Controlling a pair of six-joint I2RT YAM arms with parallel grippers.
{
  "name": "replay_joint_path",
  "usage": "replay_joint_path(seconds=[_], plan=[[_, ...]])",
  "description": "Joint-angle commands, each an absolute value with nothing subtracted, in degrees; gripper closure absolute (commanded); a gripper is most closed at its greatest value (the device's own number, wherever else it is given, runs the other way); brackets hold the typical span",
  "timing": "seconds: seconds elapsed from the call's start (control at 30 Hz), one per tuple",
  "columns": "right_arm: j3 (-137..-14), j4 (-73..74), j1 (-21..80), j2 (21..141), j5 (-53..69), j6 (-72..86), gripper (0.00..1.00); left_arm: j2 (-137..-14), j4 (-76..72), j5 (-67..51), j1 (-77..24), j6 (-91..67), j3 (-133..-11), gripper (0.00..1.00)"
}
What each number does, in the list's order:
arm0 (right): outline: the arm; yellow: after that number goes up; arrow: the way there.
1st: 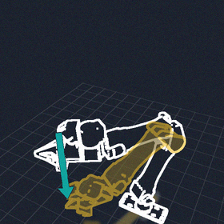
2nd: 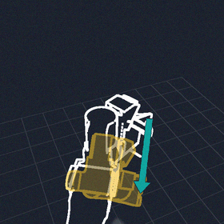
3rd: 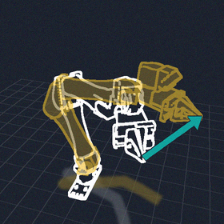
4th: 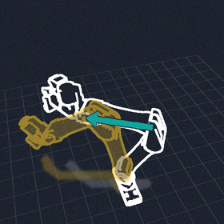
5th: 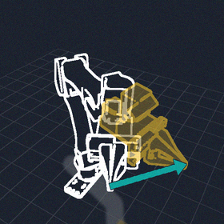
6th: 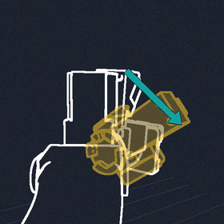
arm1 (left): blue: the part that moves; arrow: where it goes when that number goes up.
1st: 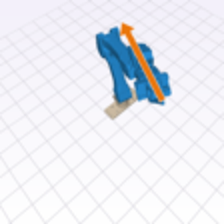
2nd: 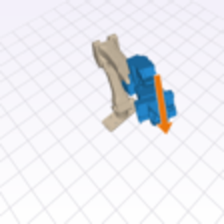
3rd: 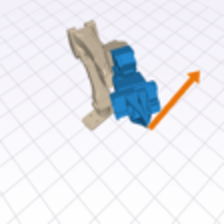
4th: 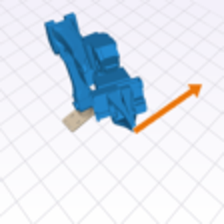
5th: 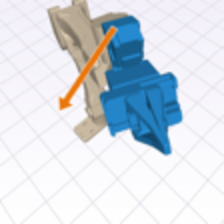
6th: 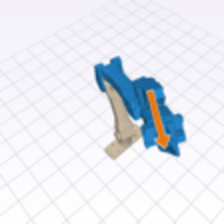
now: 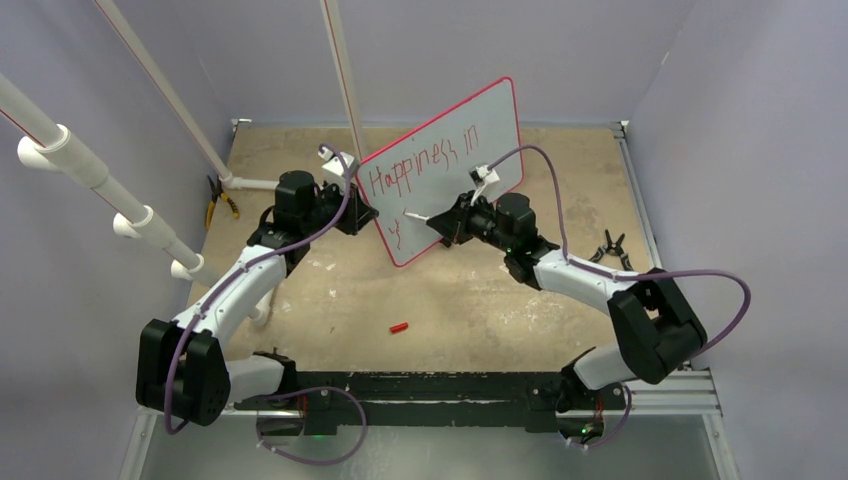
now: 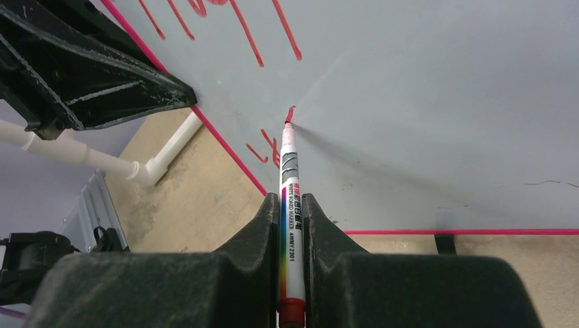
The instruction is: Write a sentence on the whiteboard
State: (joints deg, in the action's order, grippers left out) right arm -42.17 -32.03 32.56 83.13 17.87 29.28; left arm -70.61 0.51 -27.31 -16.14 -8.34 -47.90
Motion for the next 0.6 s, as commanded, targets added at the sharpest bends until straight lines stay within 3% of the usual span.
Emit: replay_joint_path(seconds=[0.0,0.57], plan=[[-42.98,-33.69,32.50,84.54,18.26,27.37,1.00,-71.19,1.84,-28.83,-17.05,-6.33,-48.34,1.00],[-41.05,-29.78,32.45,81.92,13.24,28.05,1.00,-70.94,1.83,-28.76,-17.14,-6.37,-48.30,1.00]])
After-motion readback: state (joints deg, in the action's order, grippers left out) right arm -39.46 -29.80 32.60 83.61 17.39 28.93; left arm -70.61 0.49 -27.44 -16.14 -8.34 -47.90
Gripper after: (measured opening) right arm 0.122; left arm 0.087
